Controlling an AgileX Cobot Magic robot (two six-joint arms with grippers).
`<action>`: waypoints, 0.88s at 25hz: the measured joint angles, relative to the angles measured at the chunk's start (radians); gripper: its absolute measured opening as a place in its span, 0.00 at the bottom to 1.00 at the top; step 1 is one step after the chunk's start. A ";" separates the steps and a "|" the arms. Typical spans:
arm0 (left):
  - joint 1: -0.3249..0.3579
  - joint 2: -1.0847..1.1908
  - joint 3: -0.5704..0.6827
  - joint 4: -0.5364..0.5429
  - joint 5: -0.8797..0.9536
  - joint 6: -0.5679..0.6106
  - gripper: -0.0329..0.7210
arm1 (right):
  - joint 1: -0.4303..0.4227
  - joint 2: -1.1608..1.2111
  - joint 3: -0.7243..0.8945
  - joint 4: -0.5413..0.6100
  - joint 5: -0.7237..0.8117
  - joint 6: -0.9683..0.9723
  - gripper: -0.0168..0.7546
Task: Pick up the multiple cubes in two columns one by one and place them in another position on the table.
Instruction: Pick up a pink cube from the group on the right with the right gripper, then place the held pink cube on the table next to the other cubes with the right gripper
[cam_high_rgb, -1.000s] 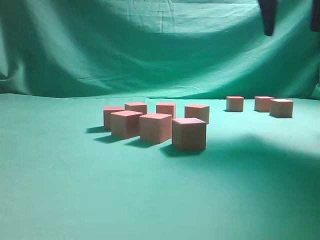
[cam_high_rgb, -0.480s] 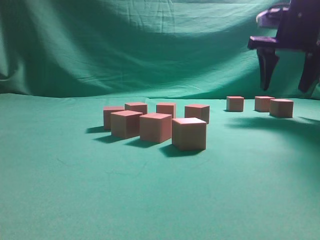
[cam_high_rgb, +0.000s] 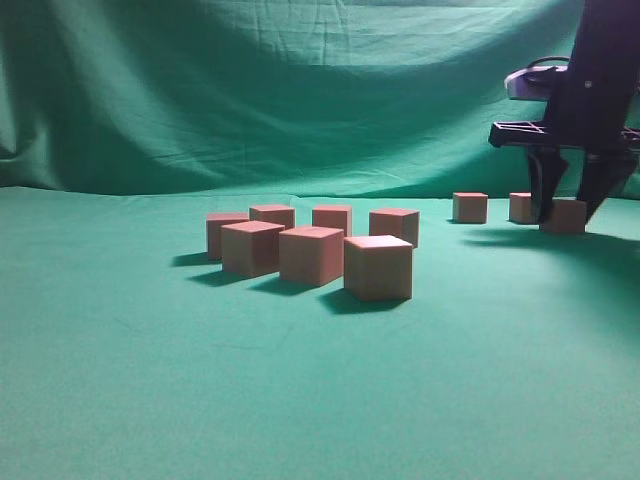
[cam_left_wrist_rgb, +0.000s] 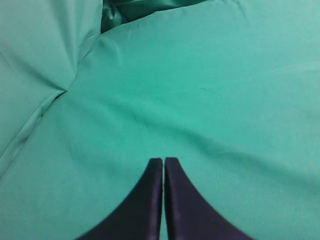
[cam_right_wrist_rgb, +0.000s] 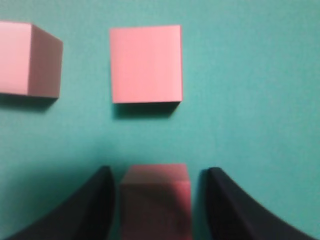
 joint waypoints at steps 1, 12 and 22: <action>0.000 0.000 0.000 0.000 0.000 0.000 0.04 | 0.000 0.000 -0.005 0.000 0.000 0.000 0.42; 0.000 0.000 0.000 0.000 0.000 0.000 0.04 | 0.002 -0.029 -0.201 0.021 0.236 -0.001 0.35; 0.000 0.000 0.000 0.000 0.000 0.000 0.04 | 0.149 -0.377 0.061 0.026 0.291 -0.026 0.35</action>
